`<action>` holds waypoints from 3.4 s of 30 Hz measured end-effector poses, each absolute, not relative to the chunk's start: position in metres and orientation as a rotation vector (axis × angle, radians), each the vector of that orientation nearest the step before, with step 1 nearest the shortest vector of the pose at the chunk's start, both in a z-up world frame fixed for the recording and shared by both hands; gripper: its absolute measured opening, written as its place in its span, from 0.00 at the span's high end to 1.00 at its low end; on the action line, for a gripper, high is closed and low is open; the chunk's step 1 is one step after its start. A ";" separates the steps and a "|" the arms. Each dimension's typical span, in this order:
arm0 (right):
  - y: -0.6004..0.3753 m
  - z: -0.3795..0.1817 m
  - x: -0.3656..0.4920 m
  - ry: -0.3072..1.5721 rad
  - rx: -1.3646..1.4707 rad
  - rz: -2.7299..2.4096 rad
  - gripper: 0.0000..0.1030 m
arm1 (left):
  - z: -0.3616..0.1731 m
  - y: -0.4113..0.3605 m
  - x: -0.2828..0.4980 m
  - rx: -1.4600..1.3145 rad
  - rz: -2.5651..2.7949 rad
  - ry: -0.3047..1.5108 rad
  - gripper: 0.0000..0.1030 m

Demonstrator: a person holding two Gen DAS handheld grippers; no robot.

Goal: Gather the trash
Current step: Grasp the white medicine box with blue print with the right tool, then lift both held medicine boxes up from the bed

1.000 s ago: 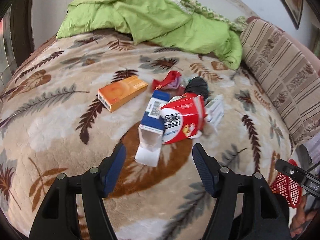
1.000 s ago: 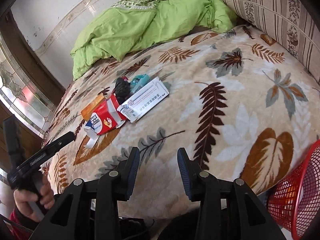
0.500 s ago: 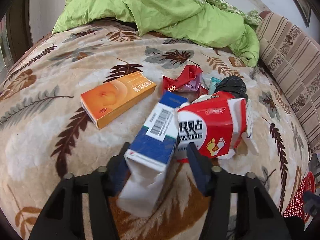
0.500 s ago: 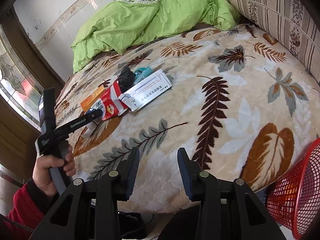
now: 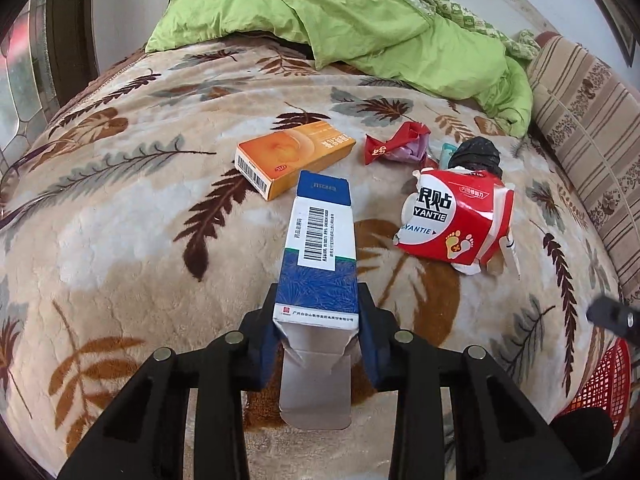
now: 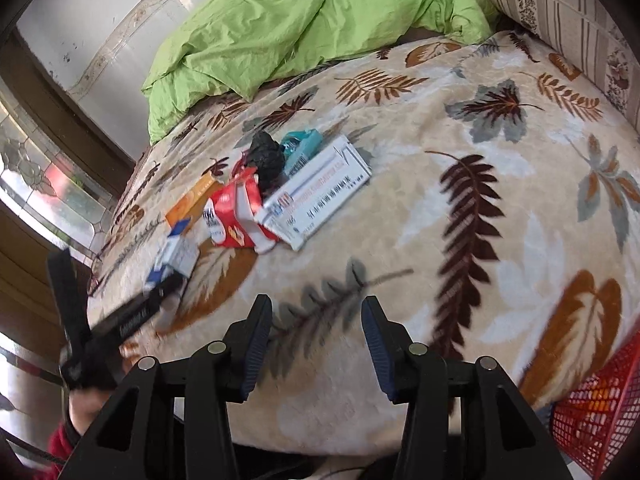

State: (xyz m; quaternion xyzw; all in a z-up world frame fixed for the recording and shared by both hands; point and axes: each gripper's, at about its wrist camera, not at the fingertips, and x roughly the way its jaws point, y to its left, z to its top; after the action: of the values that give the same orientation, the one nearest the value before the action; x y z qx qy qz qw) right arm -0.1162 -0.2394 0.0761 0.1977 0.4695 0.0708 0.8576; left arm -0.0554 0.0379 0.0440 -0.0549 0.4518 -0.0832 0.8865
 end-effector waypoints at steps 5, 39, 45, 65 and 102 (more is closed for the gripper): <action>-0.240 0.068 -0.061 1.021 0.550 0.120 0.42 | 0.038 0.038 -0.048 -0.120 -0.158 0.935 0.67; -0.218 0.082 -0.077 0.653 0.300 0.015 0.38 | 0.062 0.020 -0.052 -0.072 -0.246 0.742 0.69; -0.216 0.090 -0.081 0.645 0.319 0.061 0.38 | 0.065 0.016 -0.057 -0.067 -0.251 0.727 0.69; -0.195 0.120 -0.114 0.604 0.231 0.046 0.38 | 0.080 0.012 -0.075 -0.042 -0.263 0.648 0.69; -0.222 0.114 -0.132 0.536 0.331 0.091 0.38 | 0.099 -0.003 -0.118 -0.059 -0.200 0.693 0.69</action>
State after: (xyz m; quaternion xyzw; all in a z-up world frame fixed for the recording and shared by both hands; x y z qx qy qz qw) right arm -0.1324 -0.2222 0.1139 0.1627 0.2637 0.0446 0.9497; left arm -0.1179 -0.0031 0.0992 -0.0288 0.3389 -0.0979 0.9353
